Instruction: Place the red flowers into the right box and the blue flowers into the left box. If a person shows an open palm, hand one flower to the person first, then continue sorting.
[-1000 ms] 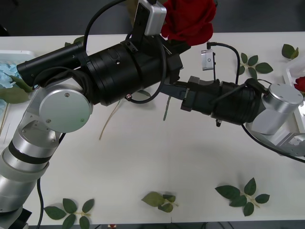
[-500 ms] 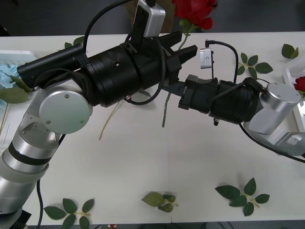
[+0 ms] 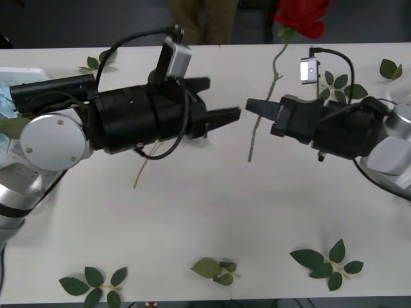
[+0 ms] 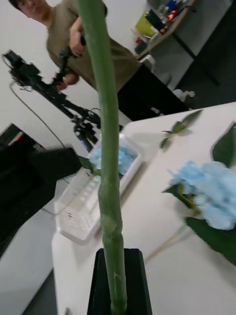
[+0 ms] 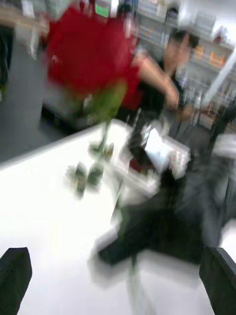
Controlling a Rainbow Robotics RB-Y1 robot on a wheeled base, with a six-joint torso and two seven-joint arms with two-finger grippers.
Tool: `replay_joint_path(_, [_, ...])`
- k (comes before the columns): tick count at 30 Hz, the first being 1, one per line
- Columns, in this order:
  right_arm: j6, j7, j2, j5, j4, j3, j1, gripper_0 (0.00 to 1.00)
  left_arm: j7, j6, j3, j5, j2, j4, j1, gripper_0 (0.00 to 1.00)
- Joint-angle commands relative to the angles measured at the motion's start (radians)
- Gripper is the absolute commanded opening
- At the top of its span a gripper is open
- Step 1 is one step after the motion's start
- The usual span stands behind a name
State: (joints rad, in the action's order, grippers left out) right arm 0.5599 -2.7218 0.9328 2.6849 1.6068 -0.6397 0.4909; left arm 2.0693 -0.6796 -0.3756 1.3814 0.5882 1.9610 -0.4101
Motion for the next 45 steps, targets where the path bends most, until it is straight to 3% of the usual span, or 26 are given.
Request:
replay_joint_path(1, [0.006,0.017,0.189,0.004,-0.059,-0.006,0.026,0.0,-0.233,-0.212,-0.019,-0.01,0.176,-0.059,-0.05,1.0])
replay_joint_path(8, [0.089,0.129,0.37,-0.175,-0.226,0.0,0.028,0.0,-0.572,-0.577,-0.019,-0.242,0.219,-0.073,-0.148,1.0])
replay_joint_path(15, [0.249,0.326,0.342,-0.634,-0.429,0.15,0.028,0.0,-0.776,-0.767,-0.039,-0.499,0.134,-0.108,-0.194,1.0])
replay_joint_path(22, [0.459,0.55,0.236,-1.079,-0.551,0.41,0.028,0.0,-0.926,-0.739,-0.243,-0.795,0.047,-0.257,-0.297,1.0])
replay_joint_path(29, [0.546,0.677,0.169,-1.488,-0.558,0.578,0.038,0.0,-0.994,-0.626,-0.279,-0.906,-0.065,-0.45,-0.337,1.0])
replay_joint_path(34, [0.549,0.685,0.165,-1.485,-0.564,0.581,0.038,0.0,-0.999,-0.572,-0.279,-0.906,-0.087,-0.508,-0.343,1.0])
replay_joint_path(40, [0.581,0.663,0.152,-1.28,-0.544,0.572,0.037,0.0,-0.999,-0.532,-0.279,-0.904,-0.114,-0.591,-0.371,1.0])
replay_joint_path(45, [0.492,0.677,0.142,-1.14,-0.467,0.508,0.002,0.0,-1.0,-0.491,-0.279,-0.907,-0.134,-0.66,-0.401,1.0])
